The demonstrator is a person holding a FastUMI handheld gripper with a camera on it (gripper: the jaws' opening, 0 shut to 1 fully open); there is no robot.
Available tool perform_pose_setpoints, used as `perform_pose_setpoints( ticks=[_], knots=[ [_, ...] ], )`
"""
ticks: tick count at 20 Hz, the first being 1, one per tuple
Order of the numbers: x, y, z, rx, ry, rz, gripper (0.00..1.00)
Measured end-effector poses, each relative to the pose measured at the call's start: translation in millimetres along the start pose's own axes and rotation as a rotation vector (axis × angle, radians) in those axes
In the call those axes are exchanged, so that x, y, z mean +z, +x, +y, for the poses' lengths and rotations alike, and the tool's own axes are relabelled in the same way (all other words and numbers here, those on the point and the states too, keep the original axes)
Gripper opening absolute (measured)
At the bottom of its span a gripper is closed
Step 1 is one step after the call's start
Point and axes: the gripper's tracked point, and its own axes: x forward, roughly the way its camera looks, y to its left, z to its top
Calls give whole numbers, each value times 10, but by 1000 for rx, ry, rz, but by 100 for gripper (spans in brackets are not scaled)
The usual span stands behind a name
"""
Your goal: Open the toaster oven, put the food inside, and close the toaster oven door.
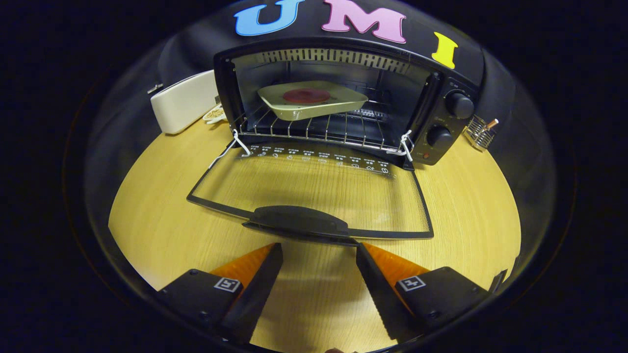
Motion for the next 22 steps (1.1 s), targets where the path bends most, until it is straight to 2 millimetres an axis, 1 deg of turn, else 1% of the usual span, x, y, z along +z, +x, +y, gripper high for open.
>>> perform_pose_setpoints(
  ticks=[1, 2, 4, 8, 14, 17, 18, 22],
  knots=[
    [45, 12, 5, 2, 7, -9, 100],
    [19, 39, 14, 3, 3, 10, 100],
    [56, 2, 17, 7, -12, 0, 100],
    [228, -230, 4, 14, -40, -66, 100],
    [503, -501, 6, 45, -46, -151, 100],
    [659, -664, 8, 66, -42, -200, 100],
    [698, -659, -2, 72, -45, -213, 100],
    [1043, -763, -52, 95, -52, -286, 100]
  ],
)
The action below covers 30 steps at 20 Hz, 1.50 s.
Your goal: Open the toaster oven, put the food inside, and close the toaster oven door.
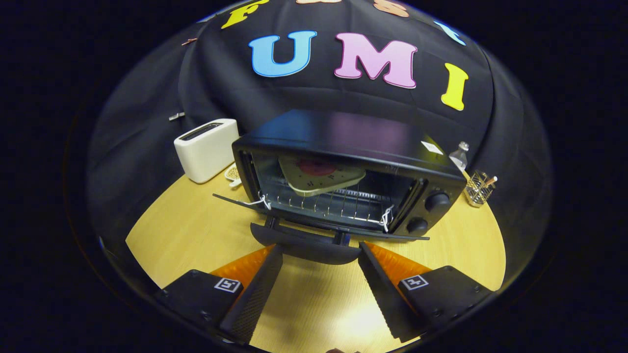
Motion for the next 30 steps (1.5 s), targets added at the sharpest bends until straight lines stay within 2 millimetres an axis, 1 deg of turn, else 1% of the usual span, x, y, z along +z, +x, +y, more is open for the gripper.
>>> perform_pose_setpoints(
  ticks=[1, 2, 3, 6, 8, 11, 13, 15, 18, 20, 23, 25, 26, 27, 28, 30],
  knots=[
    [79, 4, -19, -2, 11, -11, 100],
    [240, 139, -59, -9, 26, -18, 100],
    [313, 175, -72, -11, 46, -23, 100],
    [555, 55, -90, -4, 101, -89, 100],
    [730, -112, -121, 0, 115, -168, 100],
    [806, -379, -248, -11, 146, -226, 100],
    [876, -573, -390, -37, 160, -278, 100],
    [944, -798, -580, -87, 145, -337, 100],
    [990, -1152, -827, -149, 135, -395, 100],
    [965, -1390, -978, -188, 154, -417, 100],
    [890, -1693, -1189, -250, 189, -438, 100],
    [823, -1826, -1307, -287, 192, -439, 100],
    [750, -1971, -1351, -309, 184, -427, 100],
    [703, -2045, -1401, -330, 179, -420, 100],
    [716, -2111, -1417, -341, 170, -430, 100],
    [721, -2147, -1406, -345, 157, -431, 100]
  ],
)
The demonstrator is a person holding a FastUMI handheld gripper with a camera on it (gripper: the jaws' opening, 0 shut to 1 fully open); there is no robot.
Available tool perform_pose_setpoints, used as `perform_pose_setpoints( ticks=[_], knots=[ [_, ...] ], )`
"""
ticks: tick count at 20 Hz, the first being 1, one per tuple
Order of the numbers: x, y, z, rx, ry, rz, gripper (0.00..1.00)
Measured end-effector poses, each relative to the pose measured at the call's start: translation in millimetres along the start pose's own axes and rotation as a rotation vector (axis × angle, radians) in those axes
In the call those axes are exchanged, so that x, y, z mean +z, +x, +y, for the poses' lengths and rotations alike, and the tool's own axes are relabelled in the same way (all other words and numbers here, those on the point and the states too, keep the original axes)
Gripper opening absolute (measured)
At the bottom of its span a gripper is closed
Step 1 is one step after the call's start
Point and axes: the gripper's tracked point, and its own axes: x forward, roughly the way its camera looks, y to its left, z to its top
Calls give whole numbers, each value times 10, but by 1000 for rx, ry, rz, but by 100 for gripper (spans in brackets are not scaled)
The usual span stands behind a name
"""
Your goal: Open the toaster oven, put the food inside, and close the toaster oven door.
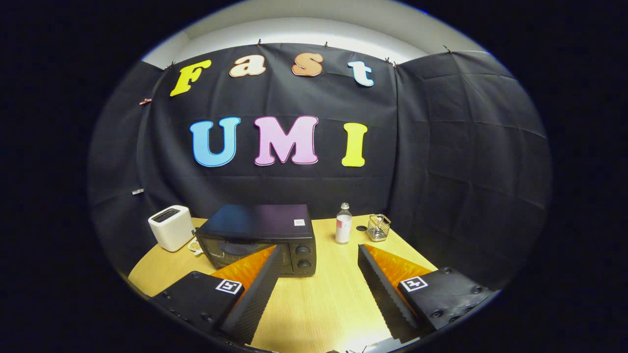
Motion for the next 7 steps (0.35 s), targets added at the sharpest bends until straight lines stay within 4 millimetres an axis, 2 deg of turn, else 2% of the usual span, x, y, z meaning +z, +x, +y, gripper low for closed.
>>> perform_pose_setpoints(
  ticks=[7],
  knots=[
    [100, 120, 284, 77, 6, -20, 100]
  ],
)
